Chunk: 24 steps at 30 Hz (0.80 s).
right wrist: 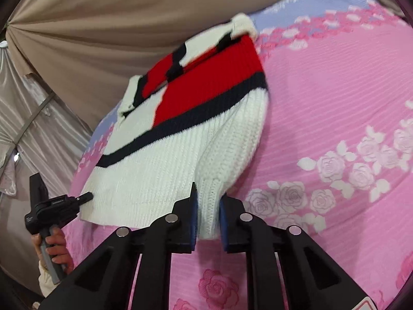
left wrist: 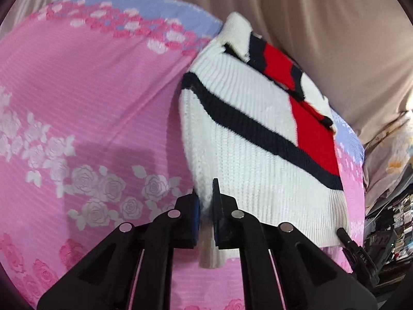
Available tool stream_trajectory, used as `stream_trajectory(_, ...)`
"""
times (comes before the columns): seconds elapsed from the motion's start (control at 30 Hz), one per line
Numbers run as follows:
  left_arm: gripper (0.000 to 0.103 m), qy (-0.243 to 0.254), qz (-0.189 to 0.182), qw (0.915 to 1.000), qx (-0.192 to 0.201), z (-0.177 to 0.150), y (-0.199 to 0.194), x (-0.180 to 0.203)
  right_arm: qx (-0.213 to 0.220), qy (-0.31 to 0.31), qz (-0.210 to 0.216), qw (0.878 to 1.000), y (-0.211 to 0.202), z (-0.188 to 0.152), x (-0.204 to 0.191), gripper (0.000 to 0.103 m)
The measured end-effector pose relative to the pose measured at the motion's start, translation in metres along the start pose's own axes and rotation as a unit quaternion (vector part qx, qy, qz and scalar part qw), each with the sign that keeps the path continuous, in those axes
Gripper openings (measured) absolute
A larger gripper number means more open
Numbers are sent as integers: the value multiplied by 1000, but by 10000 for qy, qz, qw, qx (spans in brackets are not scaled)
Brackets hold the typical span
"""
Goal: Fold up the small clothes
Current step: 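Lift the hem with both grippers and fold it toward the collar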
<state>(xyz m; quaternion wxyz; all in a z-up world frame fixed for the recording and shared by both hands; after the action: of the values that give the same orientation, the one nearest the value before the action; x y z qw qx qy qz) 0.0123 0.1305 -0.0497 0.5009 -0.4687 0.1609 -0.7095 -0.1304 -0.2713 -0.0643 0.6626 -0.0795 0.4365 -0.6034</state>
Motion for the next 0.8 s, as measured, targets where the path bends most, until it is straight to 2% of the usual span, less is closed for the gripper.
stream_trajectory(0.13,6,258,-225,9993,168,-8,-39,9,467,-79,-71,9989,-51,-9,-5,10)
stream_trajectory(0.23,6,575,-220,9980,137,-31,-64,15,481,-295,-198,9982,-80,-27,-8,10)
stream_trajectory(0.37,6,775,-117,9967,-211,-73,-84,3,-42,-700,-574,9959,-105,-77,-10,10)
stream_trajectory(0.5,6,675,-17,9959,-594,-117,-97,-18,-545,-920,-819,9909,-111,-123,-12,10)
stream_trajectory(0.57,6,582,-65,9963,-622,-128,-104,-22,-544,-1045,-889,9890,-116,-131,-14,10)
stream_trajectory(0.63,6,636,-135,9966,-506,-129,-113,-17,-269,-987,-735,9920,-128,-125,-15,10)
stream_trajectory(0.7,6,757,-331,9964,-176,-117,-130,-3,177,-836,-514,9950,-145,-109,-20,10)
stream_trajectory(0.8,6,1127,-580,9903,569,-86,-157,25,1026,-827,-217,9910,-169,-71,-26,10)
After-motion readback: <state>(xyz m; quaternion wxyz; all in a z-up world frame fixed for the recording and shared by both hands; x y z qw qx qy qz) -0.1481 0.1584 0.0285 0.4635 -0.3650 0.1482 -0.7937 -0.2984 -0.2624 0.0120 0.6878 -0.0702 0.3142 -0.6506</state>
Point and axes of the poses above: each gripper's, at about its wrist camera, not at the fingertips, and y roughly the way its jaws point, x to its right, z to its top, the point moved 1 cm from there along y, roughly the way its jaws point, and after that the axes turned 5 degrees about -z, right-handed, at the moved point
